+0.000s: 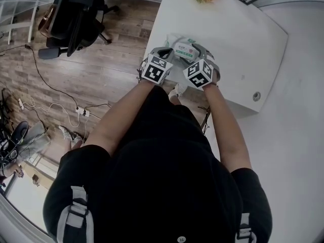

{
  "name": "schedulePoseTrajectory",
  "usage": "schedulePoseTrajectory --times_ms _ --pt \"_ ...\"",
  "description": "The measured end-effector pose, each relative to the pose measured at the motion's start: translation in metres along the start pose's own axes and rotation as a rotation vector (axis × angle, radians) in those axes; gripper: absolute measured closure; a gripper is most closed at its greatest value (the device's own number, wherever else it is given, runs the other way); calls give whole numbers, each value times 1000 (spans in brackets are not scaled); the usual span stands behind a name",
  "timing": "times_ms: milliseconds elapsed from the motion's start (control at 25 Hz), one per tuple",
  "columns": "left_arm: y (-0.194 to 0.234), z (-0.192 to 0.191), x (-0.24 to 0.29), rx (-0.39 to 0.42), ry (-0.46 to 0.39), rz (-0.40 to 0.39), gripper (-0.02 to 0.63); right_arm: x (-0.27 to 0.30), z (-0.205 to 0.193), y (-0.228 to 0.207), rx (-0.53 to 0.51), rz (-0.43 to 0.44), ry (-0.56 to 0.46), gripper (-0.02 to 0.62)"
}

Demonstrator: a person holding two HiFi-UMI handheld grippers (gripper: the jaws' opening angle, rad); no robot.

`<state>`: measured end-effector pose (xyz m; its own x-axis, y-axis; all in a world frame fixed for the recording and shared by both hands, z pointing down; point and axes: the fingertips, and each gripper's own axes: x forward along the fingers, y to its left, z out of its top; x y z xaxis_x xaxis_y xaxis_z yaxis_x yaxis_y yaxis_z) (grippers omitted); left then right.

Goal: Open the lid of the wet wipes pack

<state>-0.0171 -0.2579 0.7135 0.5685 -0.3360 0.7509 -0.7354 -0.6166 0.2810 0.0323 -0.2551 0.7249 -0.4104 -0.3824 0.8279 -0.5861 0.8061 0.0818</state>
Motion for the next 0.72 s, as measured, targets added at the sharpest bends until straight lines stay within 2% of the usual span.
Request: schedulePoseTrajectory --times_ms 240,480,720 --pt "5 -13 11 -58 42 13 600 5 -2 0 -26 -12 28 252" --pt "3 -16 18 -76 75 19 600 6 -3 0 -20 -14 31 253" --pt "6 -24 24 -77 110 32 600 5 -2 -2 -57 -29 43 252"
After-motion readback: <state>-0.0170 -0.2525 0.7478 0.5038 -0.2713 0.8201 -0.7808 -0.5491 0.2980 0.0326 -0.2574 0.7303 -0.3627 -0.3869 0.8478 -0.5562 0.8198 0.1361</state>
